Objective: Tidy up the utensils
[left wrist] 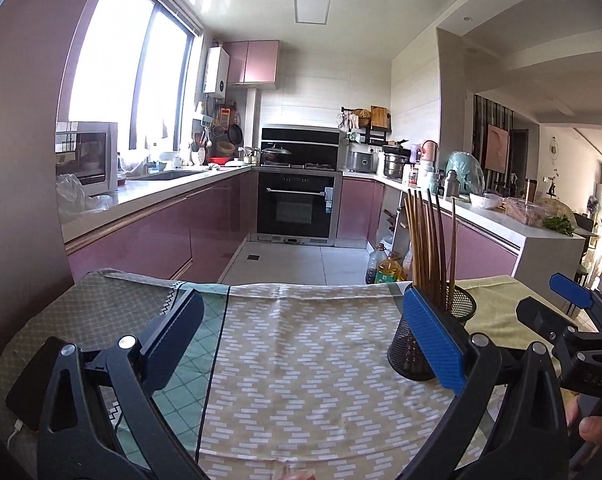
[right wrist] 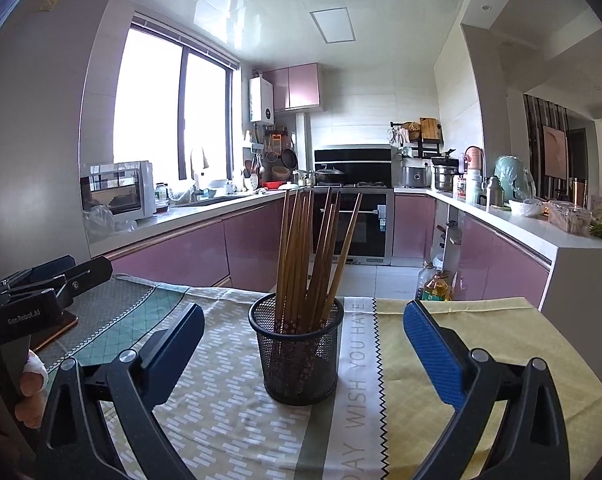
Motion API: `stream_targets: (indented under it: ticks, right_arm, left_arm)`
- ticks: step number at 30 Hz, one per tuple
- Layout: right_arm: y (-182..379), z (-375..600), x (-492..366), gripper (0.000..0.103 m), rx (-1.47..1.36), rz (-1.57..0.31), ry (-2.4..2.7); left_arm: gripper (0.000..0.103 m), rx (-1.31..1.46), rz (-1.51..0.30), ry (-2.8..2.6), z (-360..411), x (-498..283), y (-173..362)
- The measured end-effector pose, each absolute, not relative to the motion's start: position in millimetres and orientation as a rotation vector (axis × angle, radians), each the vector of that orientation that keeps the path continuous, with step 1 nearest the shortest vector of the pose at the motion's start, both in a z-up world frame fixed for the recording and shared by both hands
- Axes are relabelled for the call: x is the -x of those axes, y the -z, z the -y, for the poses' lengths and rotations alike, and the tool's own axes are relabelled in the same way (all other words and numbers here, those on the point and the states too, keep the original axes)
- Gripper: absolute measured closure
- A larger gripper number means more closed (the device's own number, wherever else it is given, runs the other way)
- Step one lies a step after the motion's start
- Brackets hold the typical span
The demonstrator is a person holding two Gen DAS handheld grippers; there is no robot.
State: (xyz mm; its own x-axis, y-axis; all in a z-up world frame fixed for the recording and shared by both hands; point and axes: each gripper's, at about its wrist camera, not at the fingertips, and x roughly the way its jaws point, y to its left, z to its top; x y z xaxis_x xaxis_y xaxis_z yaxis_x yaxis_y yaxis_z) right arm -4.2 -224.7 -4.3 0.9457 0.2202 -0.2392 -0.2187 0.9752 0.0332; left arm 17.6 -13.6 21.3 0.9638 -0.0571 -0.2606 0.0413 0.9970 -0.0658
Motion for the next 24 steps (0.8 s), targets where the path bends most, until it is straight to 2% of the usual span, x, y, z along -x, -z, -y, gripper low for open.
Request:
stream_targets:
  ticks: [24]
  right_arm:
    - [3.4,228.9,9.9,0.006,-0.021,-0.217,-0.208]
  left_arm:
    - [0.005,0.038,-0.232,0.025,15.0,-5.9,-22.6]
